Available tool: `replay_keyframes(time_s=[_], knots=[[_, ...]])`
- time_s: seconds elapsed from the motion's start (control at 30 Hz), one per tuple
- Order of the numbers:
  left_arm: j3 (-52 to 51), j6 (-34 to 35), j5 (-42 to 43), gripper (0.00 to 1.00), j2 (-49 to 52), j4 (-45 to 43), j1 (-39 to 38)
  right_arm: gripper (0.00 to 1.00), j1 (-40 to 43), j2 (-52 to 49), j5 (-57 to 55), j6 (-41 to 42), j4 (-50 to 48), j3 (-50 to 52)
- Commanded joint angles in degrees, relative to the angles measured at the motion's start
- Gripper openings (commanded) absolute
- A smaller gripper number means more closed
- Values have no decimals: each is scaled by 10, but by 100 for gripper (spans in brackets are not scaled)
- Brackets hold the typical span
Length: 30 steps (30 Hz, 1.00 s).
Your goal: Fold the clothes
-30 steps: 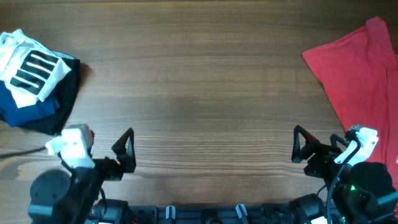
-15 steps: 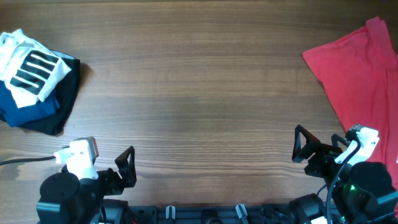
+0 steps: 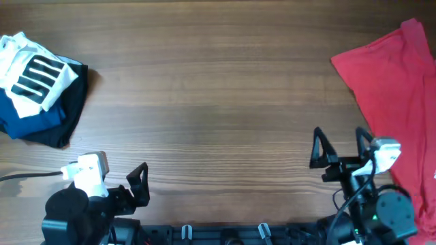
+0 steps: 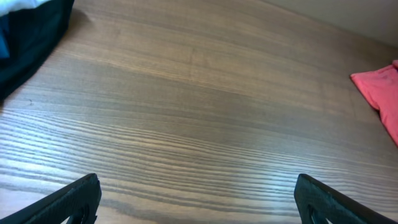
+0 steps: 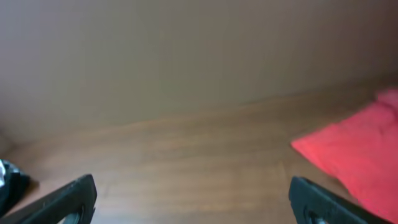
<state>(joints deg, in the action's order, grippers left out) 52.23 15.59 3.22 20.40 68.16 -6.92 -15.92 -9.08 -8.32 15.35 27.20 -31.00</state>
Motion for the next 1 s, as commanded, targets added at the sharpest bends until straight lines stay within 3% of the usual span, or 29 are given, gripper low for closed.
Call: replay_keyframes(time_s=[0.0,0.17,0.37,0.43,0.53,0.97], knots=[[-3,5,-5,100,-3,-2,0,100,28,76,64,-70,-79,94],[-3,5,-5,100,-3,-2,0,100,48,89,82,-89,-223,180],[-3,5,-5,100,-3,-2,0,100,62,89,84,-172,-365,272],[-3,5,-5,100,-3,-2,0,100,62,89,84,-167,-367,302],[-3,5,-5,100,-3,-2,0,100,62,89,95,-149,-270,307],[-3,5,-5,100,-3,-2,0,100,62,89,105,-152,-273,307]])
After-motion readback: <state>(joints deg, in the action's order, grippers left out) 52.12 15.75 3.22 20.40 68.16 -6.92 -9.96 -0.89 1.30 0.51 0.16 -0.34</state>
